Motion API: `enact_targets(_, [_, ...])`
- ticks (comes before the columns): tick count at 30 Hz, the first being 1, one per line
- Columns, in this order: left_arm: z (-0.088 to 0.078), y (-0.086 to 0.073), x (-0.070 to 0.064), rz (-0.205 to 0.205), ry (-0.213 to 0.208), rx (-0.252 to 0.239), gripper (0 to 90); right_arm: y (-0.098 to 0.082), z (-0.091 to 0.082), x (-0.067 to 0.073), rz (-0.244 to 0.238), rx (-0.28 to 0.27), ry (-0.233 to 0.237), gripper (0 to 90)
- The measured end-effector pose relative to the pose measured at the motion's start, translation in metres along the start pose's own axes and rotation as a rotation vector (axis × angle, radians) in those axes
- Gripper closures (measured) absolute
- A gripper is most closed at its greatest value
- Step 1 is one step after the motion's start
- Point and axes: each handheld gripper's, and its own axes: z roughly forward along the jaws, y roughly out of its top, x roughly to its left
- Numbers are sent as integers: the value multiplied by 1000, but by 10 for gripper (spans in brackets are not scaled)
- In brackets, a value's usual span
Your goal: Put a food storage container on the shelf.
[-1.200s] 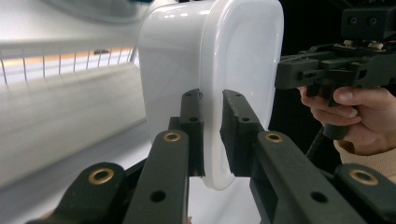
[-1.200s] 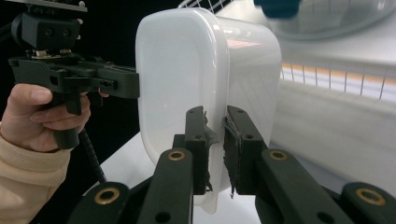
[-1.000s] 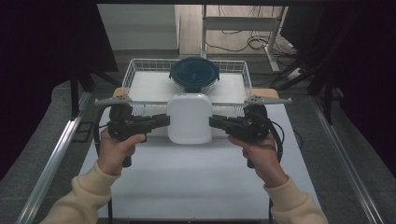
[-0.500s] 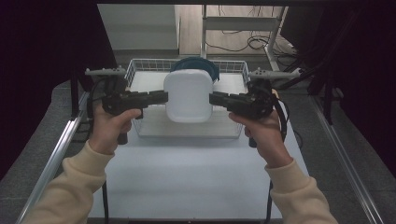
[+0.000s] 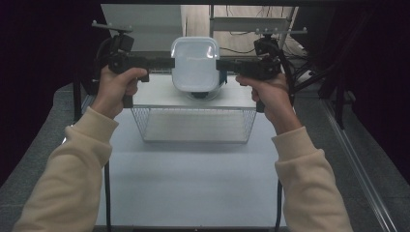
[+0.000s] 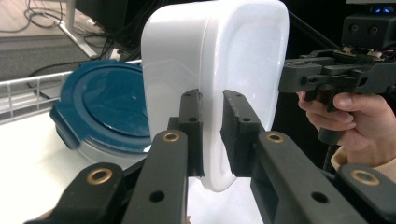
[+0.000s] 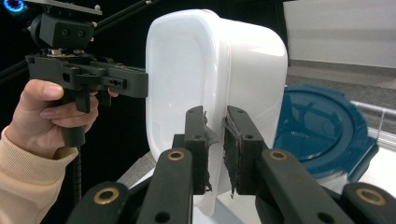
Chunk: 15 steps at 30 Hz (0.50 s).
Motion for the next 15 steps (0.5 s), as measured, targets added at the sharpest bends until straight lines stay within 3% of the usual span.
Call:
enact_targets(7, [20,16,26,-62,-8,26,783,16,16,-23,53,35,-27,790])
enact_targets(12, [35,17,40,-109,-3,59,782,15,24,-41,112,62,-36,788])
enact_targets(15, [39,18,45,-147,-17,52,784,14,27,-49,141,66,-42,783])
